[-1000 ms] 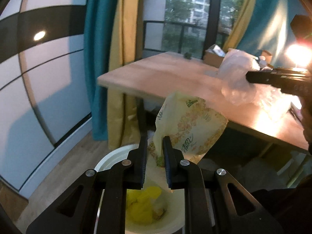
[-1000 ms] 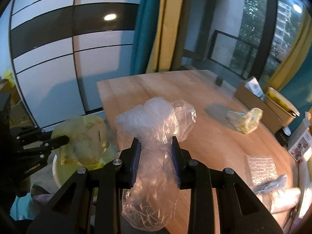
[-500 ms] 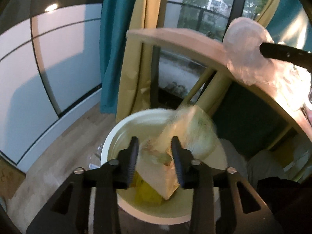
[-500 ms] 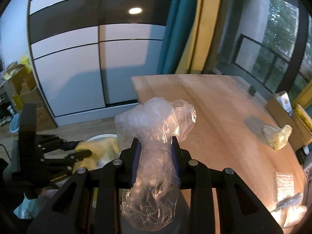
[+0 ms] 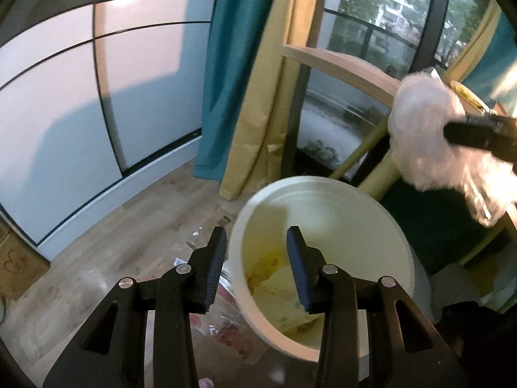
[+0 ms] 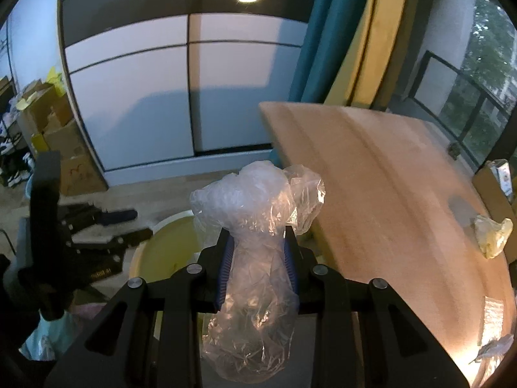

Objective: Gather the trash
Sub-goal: 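Carry both items to the white bucket and open both tools to drop them, then move both tools back over the table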

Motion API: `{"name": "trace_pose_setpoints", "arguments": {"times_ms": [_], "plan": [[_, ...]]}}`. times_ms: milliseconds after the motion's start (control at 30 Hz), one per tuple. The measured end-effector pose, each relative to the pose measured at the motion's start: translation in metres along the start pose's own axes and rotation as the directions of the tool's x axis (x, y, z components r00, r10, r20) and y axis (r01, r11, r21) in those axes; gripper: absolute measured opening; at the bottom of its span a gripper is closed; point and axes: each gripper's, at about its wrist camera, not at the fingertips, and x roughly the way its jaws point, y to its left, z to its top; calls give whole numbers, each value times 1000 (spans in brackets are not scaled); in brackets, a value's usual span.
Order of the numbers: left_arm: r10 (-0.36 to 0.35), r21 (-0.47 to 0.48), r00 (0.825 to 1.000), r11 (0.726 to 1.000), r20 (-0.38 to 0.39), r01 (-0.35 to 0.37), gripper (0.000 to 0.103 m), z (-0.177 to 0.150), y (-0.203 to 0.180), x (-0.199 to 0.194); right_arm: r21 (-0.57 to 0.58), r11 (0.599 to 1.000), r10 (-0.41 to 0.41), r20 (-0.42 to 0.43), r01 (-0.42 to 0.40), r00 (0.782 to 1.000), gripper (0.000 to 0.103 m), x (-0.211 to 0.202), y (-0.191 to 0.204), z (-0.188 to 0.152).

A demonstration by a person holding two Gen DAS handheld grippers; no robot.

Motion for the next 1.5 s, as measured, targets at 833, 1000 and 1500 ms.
{"name": "trace_pose_setpoints", "arguments": {"times_ms": [833, 1000, 1500], "plan": [[-35, 73, 998, 997, 58, 31, 41, 23, -34, -6, 66, 998, 25, -42, -22, 999, 66, 4, -11, -10], [-70, 114, 994, 992, 82, 60, 41, 30, -59, -12, 98, 995, 8, -20, -6, 1000, 66, -9, -27, -16], [-145, 214, 982, 970, 122, 116, 41, 51, -131, -29, 184, 982, -54, 38, 46, 998, 66, -49, -75, -38]]}}
